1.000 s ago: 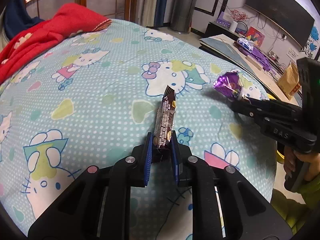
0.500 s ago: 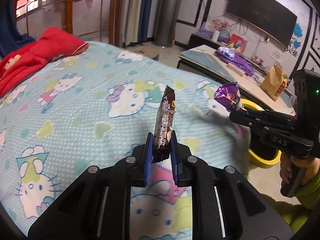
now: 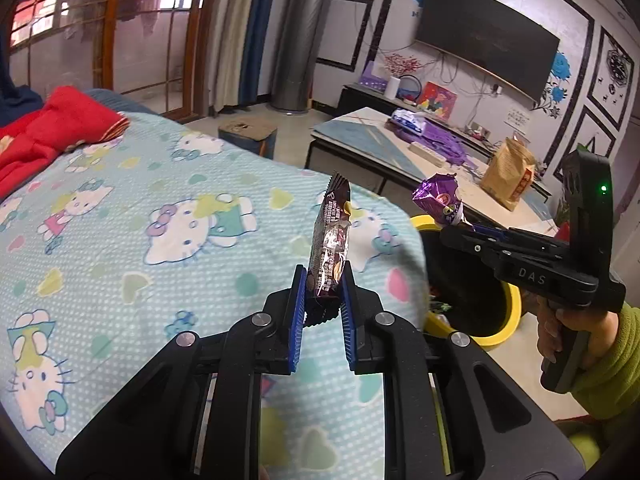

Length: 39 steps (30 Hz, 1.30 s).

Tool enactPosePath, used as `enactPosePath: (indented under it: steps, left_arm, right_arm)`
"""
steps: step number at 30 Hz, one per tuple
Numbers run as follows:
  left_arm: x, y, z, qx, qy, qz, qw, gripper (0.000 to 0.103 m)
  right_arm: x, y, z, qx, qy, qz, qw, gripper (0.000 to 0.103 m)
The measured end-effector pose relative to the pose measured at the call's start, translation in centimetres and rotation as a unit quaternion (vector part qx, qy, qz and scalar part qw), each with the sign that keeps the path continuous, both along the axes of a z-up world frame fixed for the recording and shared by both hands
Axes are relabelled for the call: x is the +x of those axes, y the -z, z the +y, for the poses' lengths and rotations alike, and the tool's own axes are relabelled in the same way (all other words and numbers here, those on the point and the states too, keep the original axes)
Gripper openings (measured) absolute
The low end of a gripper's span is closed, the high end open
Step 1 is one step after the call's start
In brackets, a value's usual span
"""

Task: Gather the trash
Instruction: 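Carry the chocolate bar and purple wrapper over the yellow bin with both tools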

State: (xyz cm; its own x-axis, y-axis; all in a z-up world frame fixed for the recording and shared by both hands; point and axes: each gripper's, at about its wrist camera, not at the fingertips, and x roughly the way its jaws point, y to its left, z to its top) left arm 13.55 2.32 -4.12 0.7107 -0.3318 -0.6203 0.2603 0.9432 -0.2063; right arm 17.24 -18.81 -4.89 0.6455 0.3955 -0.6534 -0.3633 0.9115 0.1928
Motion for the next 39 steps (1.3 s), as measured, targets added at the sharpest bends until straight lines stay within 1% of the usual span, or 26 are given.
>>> enactPosePath:
  steps: [9, 20, 29, 34, 39]
  left_arm:
    - [-0.3, -0.9, -2.8, -0.003, 0.024, -0.019, 0.9995, 0.011]
    - [-0.3, -1.8, -5.9, -0.009, 0.04, -0.032, 0.9986, 0.011]
    - [-0.2, -2.1, -9.8, -0.017, 0.063, -0.047, 0.9968, 0.011]
    - [0.1, -2.0, -12.1, -0.015, 0.086, -0.047, 0.9951, 0.011]
    - [0.5, -1.7, -13.8, -0.015, 0.099, -0.047, 0.9939, 0.011]
  right_arm:
    - [-0.7, -0.2, -4.6, -0.006, 0.048, -0.006, 0.999, 0.028]
    - [-1.4, -0.8, -9.9, 0.009, 0.109, -0.015, 0.994, 0.028]
    - [-2.1, -0.9, -12.6, 0.02, 0.138, -0.017, 0.99, 0.028]
    - [-2.4, -0.7, -13.6, 0.026, 0.149, -0.014, 0.988, 0.028]
    - [-2.7, -0.2, -14.5, 0.031, 0.158, -0.008, 0.987, 0.028]
